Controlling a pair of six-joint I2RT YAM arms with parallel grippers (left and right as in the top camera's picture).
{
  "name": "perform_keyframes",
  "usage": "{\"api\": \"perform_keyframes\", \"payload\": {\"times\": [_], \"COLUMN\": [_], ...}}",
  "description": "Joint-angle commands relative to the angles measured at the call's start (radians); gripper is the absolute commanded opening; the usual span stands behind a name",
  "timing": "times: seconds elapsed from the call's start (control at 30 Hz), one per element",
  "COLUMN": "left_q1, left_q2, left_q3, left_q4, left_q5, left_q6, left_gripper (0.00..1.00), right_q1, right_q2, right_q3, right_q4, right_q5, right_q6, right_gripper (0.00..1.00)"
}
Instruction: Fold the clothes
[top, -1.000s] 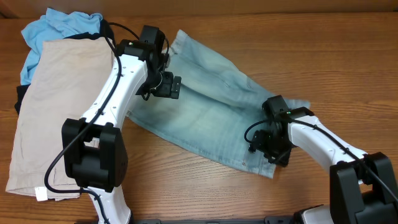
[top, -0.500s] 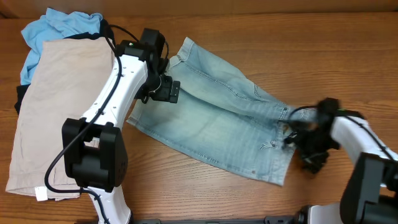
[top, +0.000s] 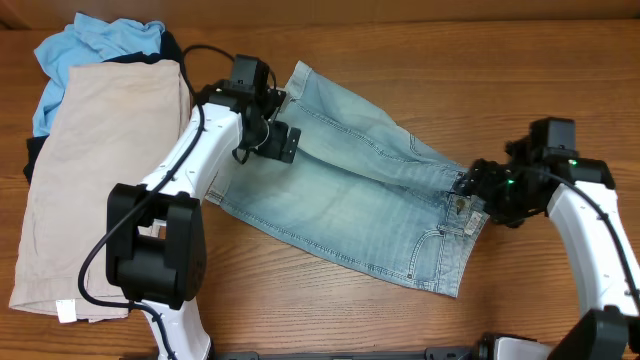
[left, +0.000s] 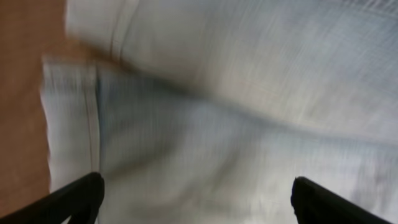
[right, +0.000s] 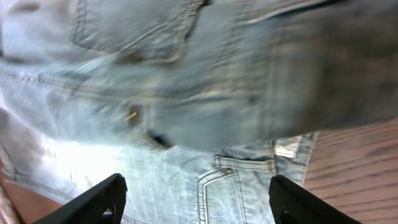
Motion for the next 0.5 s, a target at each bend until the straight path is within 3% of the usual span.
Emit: {"api": "perform_keyframes", "payload": {"times": [0.0, 0.2, 0.3, 0.47], "left_q1": [-0.023, -0.022, -0.019, 0.0], "left_q2": [0.003, 0.037, 0.079, 0.151], "left_q3": [-0.007, -0.007, -0.006, 0.01], "left_q4": [0.158, 0.416, 0.455, 0.462], "left_q5": [0.017, -0.009, -0.014, -0.051], "left_q6": [0.133, 0.154, 0.175, 0.174], "left_gripper": [0.97, 0.91, 0.8, 0.81], "right_q1": [0.074, 0.166, 0.189, 0.198], "right_q2": [-0.009, -0.008, -0.008, -0.008], "right_q3": [0.012, 0.011, 0.011, 0.011], "right_q4": [-0.01, -0.011, -0.015, -0.018], "right_q5": [0.023, 0.077, 0.085, 0.087], "right_q6": [-0.019, 0.018, 0.031, 0.031], "right_gripper": [0.77, 0.77, 0.77, 0.77]}}
